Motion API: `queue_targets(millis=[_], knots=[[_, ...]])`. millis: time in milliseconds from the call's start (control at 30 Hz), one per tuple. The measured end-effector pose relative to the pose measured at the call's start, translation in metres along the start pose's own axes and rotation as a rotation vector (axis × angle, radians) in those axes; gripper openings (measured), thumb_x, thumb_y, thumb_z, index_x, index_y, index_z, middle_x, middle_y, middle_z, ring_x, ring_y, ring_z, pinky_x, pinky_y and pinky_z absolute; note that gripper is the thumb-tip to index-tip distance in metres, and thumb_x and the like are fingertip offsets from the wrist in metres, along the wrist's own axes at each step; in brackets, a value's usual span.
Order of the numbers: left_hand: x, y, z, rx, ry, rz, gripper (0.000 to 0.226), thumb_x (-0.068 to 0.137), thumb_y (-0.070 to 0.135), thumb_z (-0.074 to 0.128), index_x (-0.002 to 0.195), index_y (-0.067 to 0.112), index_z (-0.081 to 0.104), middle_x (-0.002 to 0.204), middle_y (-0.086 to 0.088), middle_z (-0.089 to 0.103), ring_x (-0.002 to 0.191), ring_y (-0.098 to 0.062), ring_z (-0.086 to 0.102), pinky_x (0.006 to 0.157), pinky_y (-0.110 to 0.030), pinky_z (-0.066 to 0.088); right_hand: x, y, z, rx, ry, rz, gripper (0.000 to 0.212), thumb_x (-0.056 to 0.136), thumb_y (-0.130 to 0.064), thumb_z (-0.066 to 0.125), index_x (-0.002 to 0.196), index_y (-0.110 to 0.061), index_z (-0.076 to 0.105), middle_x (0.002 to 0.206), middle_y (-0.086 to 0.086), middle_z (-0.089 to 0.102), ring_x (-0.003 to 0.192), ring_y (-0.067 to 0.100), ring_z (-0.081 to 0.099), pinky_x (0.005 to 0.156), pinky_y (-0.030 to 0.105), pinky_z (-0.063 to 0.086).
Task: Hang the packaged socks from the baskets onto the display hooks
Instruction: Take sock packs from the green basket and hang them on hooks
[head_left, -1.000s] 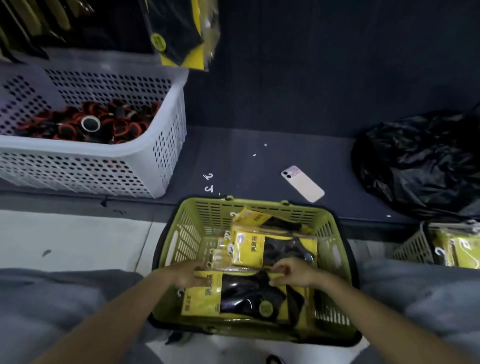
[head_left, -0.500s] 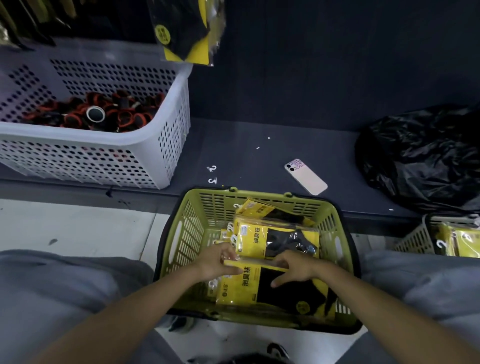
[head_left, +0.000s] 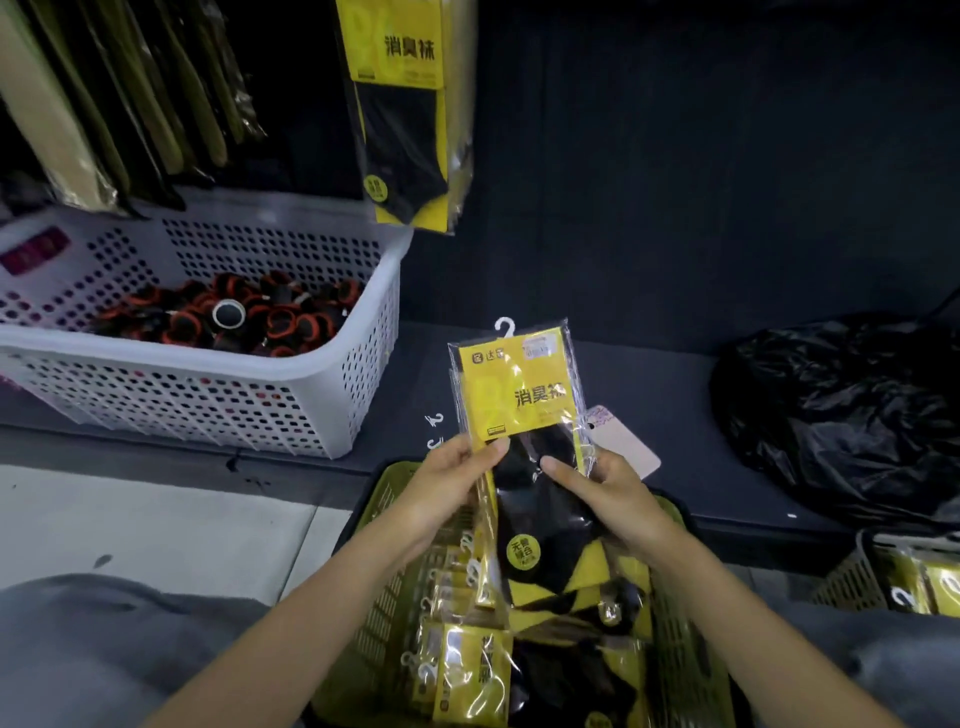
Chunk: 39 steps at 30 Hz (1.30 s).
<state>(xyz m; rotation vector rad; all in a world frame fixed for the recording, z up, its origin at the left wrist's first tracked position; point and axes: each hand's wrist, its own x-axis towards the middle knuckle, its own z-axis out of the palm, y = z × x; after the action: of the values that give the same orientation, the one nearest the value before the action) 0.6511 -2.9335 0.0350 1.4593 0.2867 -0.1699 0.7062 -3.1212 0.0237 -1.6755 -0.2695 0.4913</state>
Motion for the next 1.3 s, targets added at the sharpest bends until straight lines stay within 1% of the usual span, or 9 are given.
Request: queue_targets(millis=[100, 233, 367, 567, 733, 833, 967, 1167, 1300], knots=[[0.000, 0.030, -0.006, 0.044, 0.018, 0.185, 0.029, 0.081, 0.037, 0.064, 0.109, 0.028, 0.064, 0.105, 0.013, 0.072, 0.098, -0.002, 0.067, 0.077, -0.012, 0.050, 0.007, -0.040, -0.002, -0.027, 0.072, -0.153, 0.044, 0.069, -0.045, 0.069, 0.109, -0.032, 0.058, 0.099, -0.026, 0.069, 0.093, -0.011, 0.063, 0.073, 0.003, 0.046], [0.005, 0.076, -0.014, 0.109, 0.017, 0.378, 0.031, 0.081, 0.032, 0.063, 0.111, 0.025, 0.062, 0.103, 0.013, 0.072, 0.096, -0.001, 0.066, 0.074, -0.007, 0.047, 0.023, -0.109, -0.002, 0.057, 0.309, -0.436, 0.046, 0.072, -0.036, 0.070, 0.113, -0.021, 0.057, 0.104, -0.009, 0.067, 0.090, -0.002, 0.064, 0.073, 0.010, 0.049], [0.011, 0.119, -0.030, 0.147, 0.056, 0.503, 0.038, 0.074, 0.038, 0.068, 0.110, 0.029, 0.062, 0.105, 0.019, 0.071, 0.097, 0.002, 0.066, 0.074, -0.007, 0.048, 0.040, -0.164, 0.011, 0.125, 0.336, -0.566, 0.038, 0.070, -0.034, 0.071, 0.104, -0.019, 0.060, 0.095, -0.007, 0.072, 0.084, 0.002, 0.068, 0.067, 0.013, 0.052], [0.020, 0.164, -0.069, 0.158, 0.237, 0.641, 0.038, 0.063, 0.045, 0.070, 0.095, 0.025, 0.067, 0.086, 0.021, 0.072, 0.078, 0.005, 0.067, 0.060, -0.005, 0.047, 0.073, -0.211, 0.035, 0.200, 0.244, -0.576, 0.020, 0.083, -0.019, 0.067, 0.102, -0.016, 0.059, 0.094, -0.005, 0.075, 0.086, 0.010, 0.072, 0.064, 0.015, 0.054], [0.017, 0.192, -0.108, 0.151, 0.317, 0.771, 0.029, 0.085, 0.046, 0.048, 0.091, 0.028, 0.069, 0.086, 0.018, 0.073, 0.078, 0.005, 0.068, 0.063, -0.003, 0.045, 0.097, -0.235, 0.052, 0.228, 0.239, -0.585, 0.022, 0.087, -0.019, 0.064, 0.107, -0.019, 0.057, 0.094, -0.001, 0.076, 0.085, 0.012, 0.072, 0.064, 0.016, 0.054], [0.012, 0.210, -0.138, 0.108, 0.428, 0.822, 0.029, 0.088, 0.045, 0.046, 0.103, 0.032, 0.066, 0.097, 0.024, 0.071, 0.089, 0.007, 0.066, 0.069, -0.001, 0.045, 0.111, -0.253, 0.058, 0.211, 0.269, -0.617, 0.016, 0.089, -0.018, 0.061, 0.104, -0.020, 0.058, 0.089, -0.004, 0.076, 0.081, 0.008, 0.072, 0.060, 0.012, 0.052], [0.003, 0.229, -0.169, 0.047, 0.565, 0.867, 0.025, 0.088, 0.045, 0.049, 0.098, 0.031, 0.067, 0.091, 0.024, 0.072, 0.085, 0.008, 0.066, 0.063, -0.001, 0.045, 0.130, -0.278, 0.066, 0.163, 0.310, -0.644, 0.011, 0.091, -0.015, 0.059, 0.102, -0.017, 0.057, 0.085, -0.005, 0.076, 0.078, 0.008, 0.072, 0.060, 0.015, 0.054], [0.001, 0.242, -0.187, 0.033, 0.634, 0.887, 0.031, 0.085, 0.052, 0.049, 0.099, 0.031, 0.067, 0.094, 0.023, 0.072, 0.087, 0.008, 0.066, 0.073, -0.014, 0.044, 0.164, -0.299, 0.091, 0.126, 0.313, -0.652, 0.011, 0.092, -0.013, 0.059, 0.101, -0.018, 0.057, 0.084, -0.002, 0.075, 0.075, 0.009, 0.072, 0.060, 0.017, 0.056], [0.005, 0.238, -0.189, 0.002, 0.627, 0.870, 0.028, 0.085, 0.048, 0.049, 0.097, 0.030, 0.067, 0.089, 0.027, 0.071, 0.083, 0.012, 0.065, 0.063, 0.000, 0.045, 0.191, -0.303, 0.102, 0.119, 0.385, -0.613, 0.016, 0.092, -0.015, 0.060, 0.107, -0.012, 0.057, 0.088, 0.001, 0.074, 0.083, 0.016, 0.071, 0.076, 0.031, 0.058]])
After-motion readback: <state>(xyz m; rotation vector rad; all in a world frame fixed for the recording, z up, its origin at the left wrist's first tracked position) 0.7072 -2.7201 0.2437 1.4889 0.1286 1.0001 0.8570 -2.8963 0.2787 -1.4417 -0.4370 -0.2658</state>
